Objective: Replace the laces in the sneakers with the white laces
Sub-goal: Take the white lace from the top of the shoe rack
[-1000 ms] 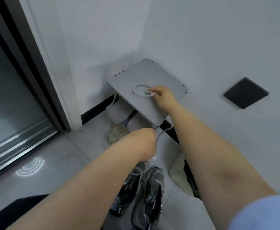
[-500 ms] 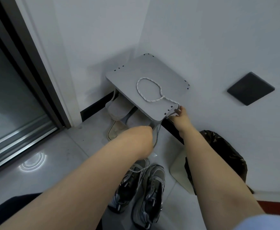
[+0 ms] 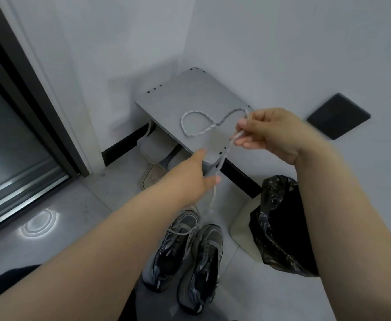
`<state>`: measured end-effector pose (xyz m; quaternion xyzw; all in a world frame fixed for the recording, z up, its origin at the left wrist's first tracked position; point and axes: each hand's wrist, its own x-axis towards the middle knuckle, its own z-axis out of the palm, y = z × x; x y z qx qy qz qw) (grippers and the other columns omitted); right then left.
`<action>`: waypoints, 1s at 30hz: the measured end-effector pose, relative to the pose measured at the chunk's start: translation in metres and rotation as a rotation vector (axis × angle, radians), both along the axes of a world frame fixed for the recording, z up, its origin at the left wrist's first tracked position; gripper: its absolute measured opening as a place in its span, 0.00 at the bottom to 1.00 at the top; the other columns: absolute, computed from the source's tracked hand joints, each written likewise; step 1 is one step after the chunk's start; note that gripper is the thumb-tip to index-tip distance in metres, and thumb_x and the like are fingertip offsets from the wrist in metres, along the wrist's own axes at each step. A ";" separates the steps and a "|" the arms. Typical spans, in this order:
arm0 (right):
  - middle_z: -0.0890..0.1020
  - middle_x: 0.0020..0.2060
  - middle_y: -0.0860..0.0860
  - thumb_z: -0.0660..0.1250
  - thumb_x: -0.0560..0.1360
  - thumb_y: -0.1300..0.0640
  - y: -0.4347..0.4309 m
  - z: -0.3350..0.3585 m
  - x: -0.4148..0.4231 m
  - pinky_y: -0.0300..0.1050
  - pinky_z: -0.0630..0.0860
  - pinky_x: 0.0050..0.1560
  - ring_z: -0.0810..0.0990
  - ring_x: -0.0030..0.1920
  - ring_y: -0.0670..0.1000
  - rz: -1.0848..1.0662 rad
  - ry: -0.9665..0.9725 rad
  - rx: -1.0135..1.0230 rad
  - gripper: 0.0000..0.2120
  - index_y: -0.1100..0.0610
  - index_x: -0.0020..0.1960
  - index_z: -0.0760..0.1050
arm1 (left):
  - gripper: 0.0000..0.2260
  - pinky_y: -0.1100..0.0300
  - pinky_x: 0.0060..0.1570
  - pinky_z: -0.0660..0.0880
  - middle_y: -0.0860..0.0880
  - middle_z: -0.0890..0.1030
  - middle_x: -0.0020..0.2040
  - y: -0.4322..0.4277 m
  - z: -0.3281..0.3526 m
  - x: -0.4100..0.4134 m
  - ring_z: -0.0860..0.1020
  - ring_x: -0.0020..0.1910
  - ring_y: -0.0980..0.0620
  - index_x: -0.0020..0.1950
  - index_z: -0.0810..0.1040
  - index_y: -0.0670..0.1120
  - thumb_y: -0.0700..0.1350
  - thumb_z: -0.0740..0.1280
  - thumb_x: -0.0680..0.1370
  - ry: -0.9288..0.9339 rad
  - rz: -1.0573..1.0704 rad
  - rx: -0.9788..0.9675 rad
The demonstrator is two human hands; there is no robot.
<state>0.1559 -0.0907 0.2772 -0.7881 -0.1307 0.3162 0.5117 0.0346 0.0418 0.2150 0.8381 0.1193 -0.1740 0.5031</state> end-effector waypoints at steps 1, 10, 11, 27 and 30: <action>0.84 0.31 0.52 0.62 0.77 0.62 0.005 0.007 -0.004 0.32 0.78 0.34 0.82 0.31 0.44 -0.007 -0.019 0.046 0.08 0.61 0.40 0.74 | 0.23 0.60 0.40 0.73 0.46 0.80 0.50 -0.001 -0.001 0.001 0.77 0.42 0.50 0.72 0.60 0.50 0.50 0.62 0.78 -0.035 0.023 -0.090; 0.81 0.41 0.46 0.64 0.73 0.58 0.008 -0.065 -0.062 0.51 0.68 0.63 0.77 0.46 0.48 0.112 0.091 0.225 0.10 0.53 0.54 0.76 | 0.13 0.69 0.29 0.68 0.51 0.73 0.28 0.005 0.001 0.009 0.70 0.27 0.56 0.40 0.79 0.46 0.46 0.59 0.80 -0.237 0.268 -0.247; 0.81 0.41 0.47 0.63 0.74 0.55 0.007 -0.075 -0.071 0.49 0.69 0.64 0.77 0.47 0.47 0.150 0.102 0.217 0.07 0.52 0.50 0.78 | 0.12 0.67 0.33 0.70 0.52 0.73 0.27 0.006 0.001 0.009 0.71 0.28 0.56 0.42 0.80 0.46 0.46 0.59 0.80 -0.238 0.264 -0.254; 0.82 0.29 0.48 0.65 0.71 0.59 -0.043 0.029 -0.014 0.33 0.75 0.36 0.78 0.30 0.43 -0.171 -0.284 0.208 0.09 0.55 0.34 0.81 | 0.14 0.57 0.42 0.67 0.41 0.79 0.50 0.019 -0.008 0.006 0.76 0.51 0.42 0.51 0.76 0.40 0.49 0.56 0.81 -0.136 0.159 0.332; 0.81 0.31 0.48 0.62 0.77 0.64 -0.007 0.054 0.011 0.35 0.75 0.42 0.78 0.33 0.45 -0.230 -0.328 0.468 0.07 0.59 0.42 0.77 | 0.16 0.57 0.43 0.67 0.42 0.79 0.49 0.017 -0.006 0.007 0.76 0.49 0.43 0.52 0.74 0.39 0.50 0.54 0.81 -0.149 0.205 0.277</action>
